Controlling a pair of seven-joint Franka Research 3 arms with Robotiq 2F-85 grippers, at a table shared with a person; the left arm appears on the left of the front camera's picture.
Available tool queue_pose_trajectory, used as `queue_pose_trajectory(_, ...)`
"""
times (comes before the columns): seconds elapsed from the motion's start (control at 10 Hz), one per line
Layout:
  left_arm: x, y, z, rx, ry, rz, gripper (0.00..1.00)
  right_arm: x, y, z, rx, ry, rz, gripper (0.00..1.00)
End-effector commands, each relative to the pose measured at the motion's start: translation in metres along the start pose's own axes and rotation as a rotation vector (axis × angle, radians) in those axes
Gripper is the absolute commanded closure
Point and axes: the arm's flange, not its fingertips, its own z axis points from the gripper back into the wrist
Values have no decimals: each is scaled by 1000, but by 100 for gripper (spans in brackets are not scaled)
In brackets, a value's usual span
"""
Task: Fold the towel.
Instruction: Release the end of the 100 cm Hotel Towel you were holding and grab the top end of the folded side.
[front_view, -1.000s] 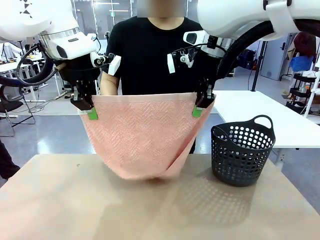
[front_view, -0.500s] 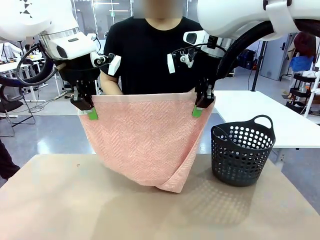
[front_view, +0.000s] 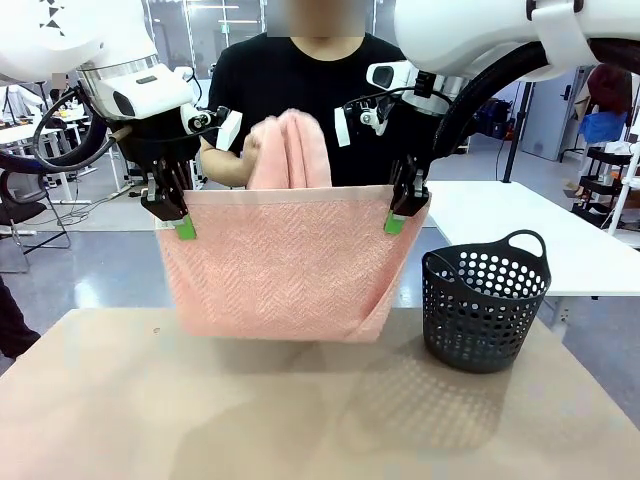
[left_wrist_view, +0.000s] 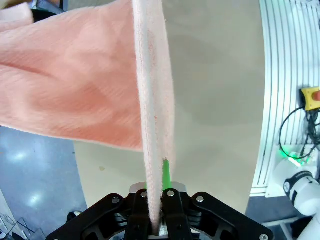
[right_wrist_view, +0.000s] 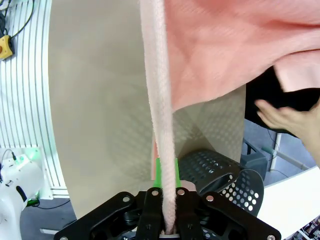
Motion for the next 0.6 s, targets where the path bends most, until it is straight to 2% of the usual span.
queue_pose_trajectory(0.0,-2,2,2,3,-3,-12,100,0,0,0,0,0,5,100)
queue_pose_trajectory(0.5,-2,2,2,3,-3,-12,100,0,0,0,0,0,5,100)
